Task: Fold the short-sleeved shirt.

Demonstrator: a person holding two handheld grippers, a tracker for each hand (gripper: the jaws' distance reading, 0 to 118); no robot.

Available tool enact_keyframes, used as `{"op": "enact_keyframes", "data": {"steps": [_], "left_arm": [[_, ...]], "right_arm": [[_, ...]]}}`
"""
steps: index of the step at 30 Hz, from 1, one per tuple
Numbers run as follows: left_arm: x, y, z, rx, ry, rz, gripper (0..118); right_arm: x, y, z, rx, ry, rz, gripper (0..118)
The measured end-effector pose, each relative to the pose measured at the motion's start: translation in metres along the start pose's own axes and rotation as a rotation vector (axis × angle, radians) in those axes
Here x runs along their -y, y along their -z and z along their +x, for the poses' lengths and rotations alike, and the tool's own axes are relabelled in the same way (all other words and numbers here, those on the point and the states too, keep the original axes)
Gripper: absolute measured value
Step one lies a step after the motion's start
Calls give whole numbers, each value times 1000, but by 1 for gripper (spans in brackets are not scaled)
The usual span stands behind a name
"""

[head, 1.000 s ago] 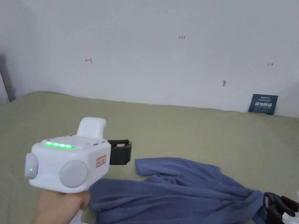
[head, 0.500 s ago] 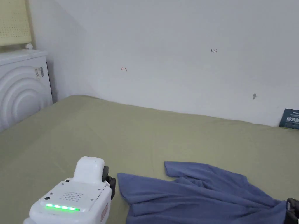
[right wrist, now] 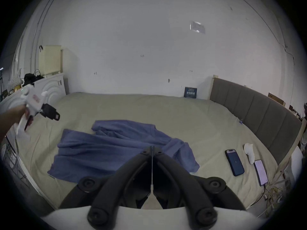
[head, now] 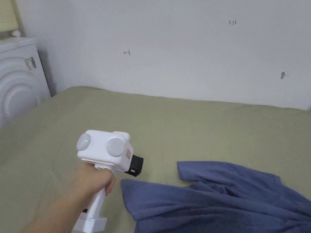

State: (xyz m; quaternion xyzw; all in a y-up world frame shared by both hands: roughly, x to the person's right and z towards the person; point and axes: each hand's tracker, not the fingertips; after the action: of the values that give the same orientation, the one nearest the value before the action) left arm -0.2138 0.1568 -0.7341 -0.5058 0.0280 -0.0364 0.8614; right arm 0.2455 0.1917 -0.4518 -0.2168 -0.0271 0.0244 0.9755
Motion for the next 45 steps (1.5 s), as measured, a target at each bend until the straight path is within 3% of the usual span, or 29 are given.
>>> {"op": "enact_keyframes", "data": {"steps": [2,7,11,13,15,16,17,18,24,25,26,28,29,30,32,35,36,38,39,41,44,45], "left_arm": [[-16,30,3,11,0,-40,96],[-29,91,0,121,-215,-239,96],[-18,106,10,57,-157,-241,92],[-19,97,9,49,-167,-236,70],[-19,85,13,50,-85,-223,65],[-19,81,16,85,-57,-231,44],[-16,74,19,160,-64,-237,12],[-14,70,23,186,-84,-235,2],[-12,66,29,168,-16,-216,2],[-9,62,29,174,-21,-216,2],[-8,61,29,177,-23,-218,2],[-6,60,30,179,-17,-217,2],[-7,61,29,179,-17,-217,2],[-6,61,29,182,-18,-221,2],[-4,62,30,190,-20,-227,2],[-2,67,30,191,-20,-228,2],[-2,68,30,189,-18,-226,2],[-1,69,28,192,-22,-222,2],[-1,69,27,197,-27,-220,2],[1,68,23,212,-55,-214,2],[3,63,20,253,-82,-171,2],[3,61,18,276,-90,-157,2]], "right_arm": [[7,9,7,4,2,-43,4],[15,27,19,23,4,-98,4],[18,31,22,11,17,-105,4],[19,30,21,11,10,-106,4],[20,28,19,9,-3,-98,4],[20,28,19,4,-5,-97,4],[20,29,19,-2,-4,-94,4],[20,30,19,-13,7,-87,4],[5,46,50,37,47,-88,4],[1,53,60,50,59,-92,11],[-6,64,75,62,89,-109,30],[-18,92,101,10,192,-187,95],[-22,109,113,-14,234,-244,107],[-24,126,123,-57,257,-279,108],[-26,156,128,-92,250,-358,108],[-20,198,117,-8,183,-422,108],[-16,212,115,-23,174,-436,108],[-8,231,107,9,231,-478,107],[-5,240,105,16,254,-516,99],[-2,244,102,34,274,-521,12],[2,237,95,6,274,-484,11],[-1,232,92,25,225,-425,11]]}}
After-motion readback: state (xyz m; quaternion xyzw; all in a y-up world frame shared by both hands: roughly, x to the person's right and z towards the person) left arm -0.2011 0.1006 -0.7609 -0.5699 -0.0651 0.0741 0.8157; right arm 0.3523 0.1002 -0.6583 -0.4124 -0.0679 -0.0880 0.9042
